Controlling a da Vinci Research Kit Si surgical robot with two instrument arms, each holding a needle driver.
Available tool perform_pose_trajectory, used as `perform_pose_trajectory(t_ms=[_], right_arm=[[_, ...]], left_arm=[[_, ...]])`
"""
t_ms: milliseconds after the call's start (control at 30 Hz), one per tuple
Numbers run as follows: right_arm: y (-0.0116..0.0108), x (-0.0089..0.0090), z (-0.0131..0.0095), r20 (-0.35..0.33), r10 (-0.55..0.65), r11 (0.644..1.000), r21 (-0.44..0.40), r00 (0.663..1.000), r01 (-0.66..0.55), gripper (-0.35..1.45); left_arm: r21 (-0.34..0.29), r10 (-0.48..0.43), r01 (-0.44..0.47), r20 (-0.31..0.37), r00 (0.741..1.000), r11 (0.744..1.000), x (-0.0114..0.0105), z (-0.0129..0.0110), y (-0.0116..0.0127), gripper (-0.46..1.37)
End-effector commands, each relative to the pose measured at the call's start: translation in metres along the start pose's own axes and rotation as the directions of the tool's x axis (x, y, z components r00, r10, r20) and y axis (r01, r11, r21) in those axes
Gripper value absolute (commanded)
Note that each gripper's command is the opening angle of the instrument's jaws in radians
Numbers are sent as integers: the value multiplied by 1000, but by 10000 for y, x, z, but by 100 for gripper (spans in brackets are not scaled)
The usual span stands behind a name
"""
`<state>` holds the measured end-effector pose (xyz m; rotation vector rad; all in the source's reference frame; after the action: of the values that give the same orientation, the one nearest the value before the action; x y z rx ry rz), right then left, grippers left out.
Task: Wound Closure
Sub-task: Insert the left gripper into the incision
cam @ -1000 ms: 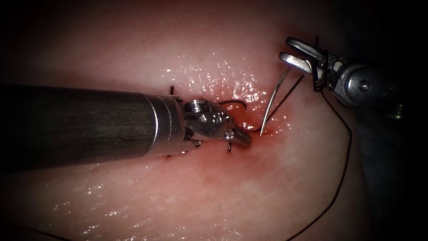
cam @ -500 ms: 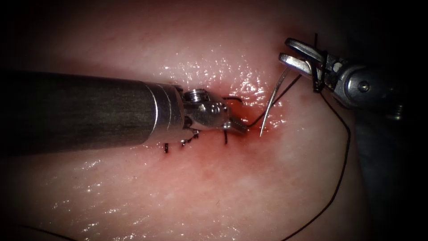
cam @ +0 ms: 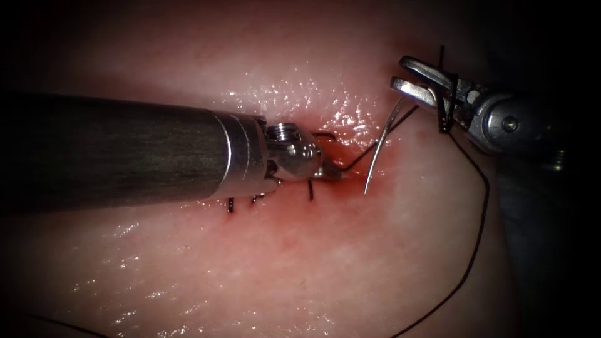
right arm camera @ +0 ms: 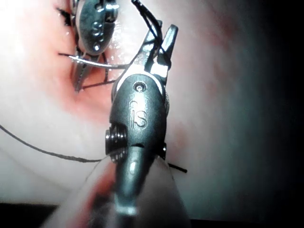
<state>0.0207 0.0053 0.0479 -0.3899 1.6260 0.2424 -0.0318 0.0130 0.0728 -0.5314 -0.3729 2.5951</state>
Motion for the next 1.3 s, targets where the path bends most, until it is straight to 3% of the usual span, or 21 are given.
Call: perform_pose_trajectory(t_ms=[33,300,500,733,800,867,933,967,1167,1300], right_arm=[[0,0,0,0,0,1000,-5,1000,0,-35],[0,0,0,0,0,1000,-5,1000,0,-35],[0,0,0,0,0,1000,-5,1000,0,-35],[-1,0,0,0,0,1000,-5,1000,0,-35],[-1,0,1,0,0,1000,-5,1000,0,-35],[-2,0,1,2,-1,1000,-7,1000,1,-35],[-3,0,1,-1,-1,1000,-5,1000,1,-35],[-5,0,1,1,-2,1000,-3,1000,2,-35],[-13,-3,3,-5,-25,1000,11,1000,25,-35],[-18,-5,4,-8,-41,999,18,999,41,-35]], left_arm=[[-15,2,-2,10,1000,1000,0,1,2,-35],[-136,23,-9,96,995,991,-5,-5,17,-35],[-177,50,-18,175,983,984,-6,-8,20,-35],[-195,46,-6,200,979,981,-10,-7,21,-35],[-200,43,-2,204,978,980,-11,-7,22,-22],[-197,27,15,206,978,980,-12,-7,21,5],[-195,22,20,210,977,981,-12,-7,21,13],[-202,15,26,200,980,979,-12,-7,21,25],[-251,-35,61,108,994,966,-11,-6,21,50],[-256,-49,75,106,993,964,-10,-6,21,57]])
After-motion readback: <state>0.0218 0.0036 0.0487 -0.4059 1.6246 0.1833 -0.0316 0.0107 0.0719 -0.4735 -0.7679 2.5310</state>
